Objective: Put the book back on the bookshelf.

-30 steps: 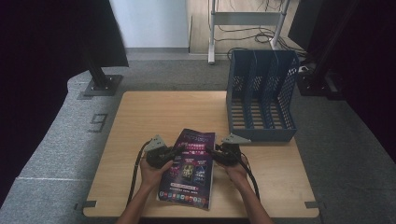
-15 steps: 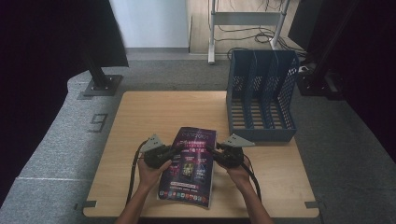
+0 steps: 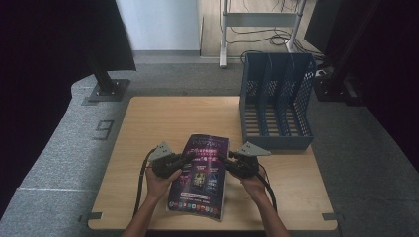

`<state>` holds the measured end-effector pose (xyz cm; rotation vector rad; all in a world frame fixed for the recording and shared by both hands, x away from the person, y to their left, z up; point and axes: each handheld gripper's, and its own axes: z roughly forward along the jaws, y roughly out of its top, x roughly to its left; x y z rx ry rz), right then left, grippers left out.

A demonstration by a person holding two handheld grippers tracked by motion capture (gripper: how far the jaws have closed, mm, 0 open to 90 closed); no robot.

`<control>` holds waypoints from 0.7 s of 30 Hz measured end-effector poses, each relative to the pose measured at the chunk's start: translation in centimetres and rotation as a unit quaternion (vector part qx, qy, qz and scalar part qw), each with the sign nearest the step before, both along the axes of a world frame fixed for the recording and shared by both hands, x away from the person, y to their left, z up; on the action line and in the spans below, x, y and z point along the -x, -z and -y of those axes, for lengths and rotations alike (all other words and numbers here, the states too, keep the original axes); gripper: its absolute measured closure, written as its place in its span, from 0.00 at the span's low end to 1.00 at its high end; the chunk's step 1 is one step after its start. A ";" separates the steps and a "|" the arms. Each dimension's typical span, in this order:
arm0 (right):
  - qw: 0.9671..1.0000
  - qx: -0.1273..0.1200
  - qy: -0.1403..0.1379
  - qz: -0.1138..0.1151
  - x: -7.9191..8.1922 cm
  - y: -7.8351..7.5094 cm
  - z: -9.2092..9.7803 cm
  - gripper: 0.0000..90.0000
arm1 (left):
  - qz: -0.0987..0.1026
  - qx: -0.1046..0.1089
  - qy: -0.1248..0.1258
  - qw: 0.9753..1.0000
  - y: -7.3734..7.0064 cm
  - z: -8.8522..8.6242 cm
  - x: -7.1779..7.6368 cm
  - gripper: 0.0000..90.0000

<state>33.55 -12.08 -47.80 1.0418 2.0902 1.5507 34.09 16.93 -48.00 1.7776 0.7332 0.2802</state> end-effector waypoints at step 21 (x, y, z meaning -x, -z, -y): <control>0.999 0.001 -0.005 0.046 -0.1 -2.9 -0.7 0.79 | 0.036 0.003 -0.009 0.999 -3.0 -0.5 -0.2 0.97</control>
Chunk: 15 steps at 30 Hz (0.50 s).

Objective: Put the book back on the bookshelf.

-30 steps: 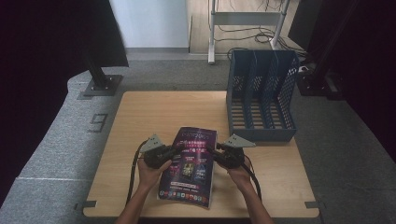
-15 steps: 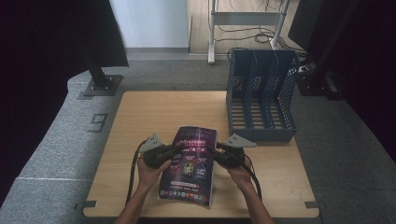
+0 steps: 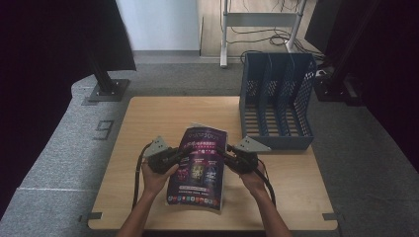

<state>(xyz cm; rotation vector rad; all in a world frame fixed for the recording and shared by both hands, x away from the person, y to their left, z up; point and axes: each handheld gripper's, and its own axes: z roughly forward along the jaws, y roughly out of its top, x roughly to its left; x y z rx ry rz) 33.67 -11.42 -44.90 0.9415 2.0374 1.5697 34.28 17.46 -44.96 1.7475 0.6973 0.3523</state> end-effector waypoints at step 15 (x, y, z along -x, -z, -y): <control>0.998 0.008 0.009 0.066 0.0 -2.2 0.6 0.80 | 0.039 0.001 -0.002 0.999 -2.4 1.0 -0.6 0.97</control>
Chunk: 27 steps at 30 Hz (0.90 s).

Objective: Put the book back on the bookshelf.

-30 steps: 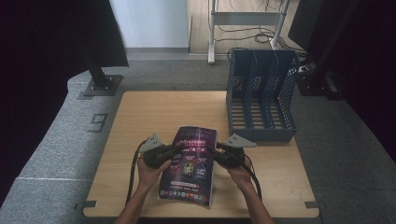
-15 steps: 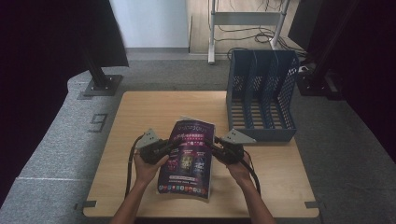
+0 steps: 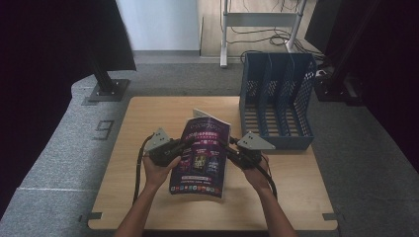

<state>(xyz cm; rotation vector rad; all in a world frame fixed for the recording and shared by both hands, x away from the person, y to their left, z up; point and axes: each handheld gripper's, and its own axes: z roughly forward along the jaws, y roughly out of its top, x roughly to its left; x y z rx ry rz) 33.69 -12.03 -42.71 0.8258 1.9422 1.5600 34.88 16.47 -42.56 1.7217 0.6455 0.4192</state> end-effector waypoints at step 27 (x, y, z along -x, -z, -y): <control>0.999 -0.013 -0.026 0.022 1.7 0.6 0.8 0.86 | -0.001 -0.002 0.010 1.000 1.3 -0.7 1.3 0.95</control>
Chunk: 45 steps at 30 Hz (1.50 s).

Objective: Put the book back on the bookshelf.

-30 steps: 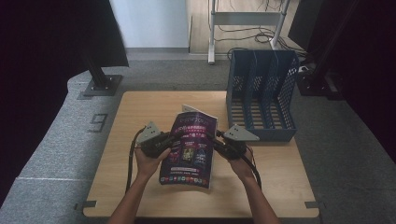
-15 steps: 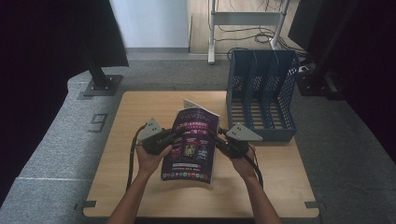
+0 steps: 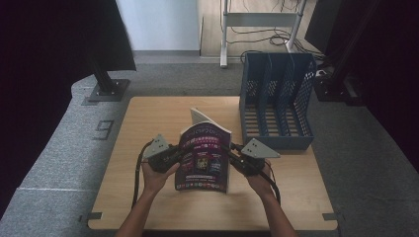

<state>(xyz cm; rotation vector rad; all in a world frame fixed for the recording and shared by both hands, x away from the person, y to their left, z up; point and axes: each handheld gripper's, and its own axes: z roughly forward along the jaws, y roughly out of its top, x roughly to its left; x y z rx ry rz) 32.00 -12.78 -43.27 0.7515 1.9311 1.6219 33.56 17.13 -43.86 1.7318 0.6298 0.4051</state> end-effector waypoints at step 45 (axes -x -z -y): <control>0.998 0.002 -0.063 0.002 1.0 -0.2 -0.5 0.89 | -0.095 -0.007 -0.033 0.995 1.2 -0.4 -3.8 0.26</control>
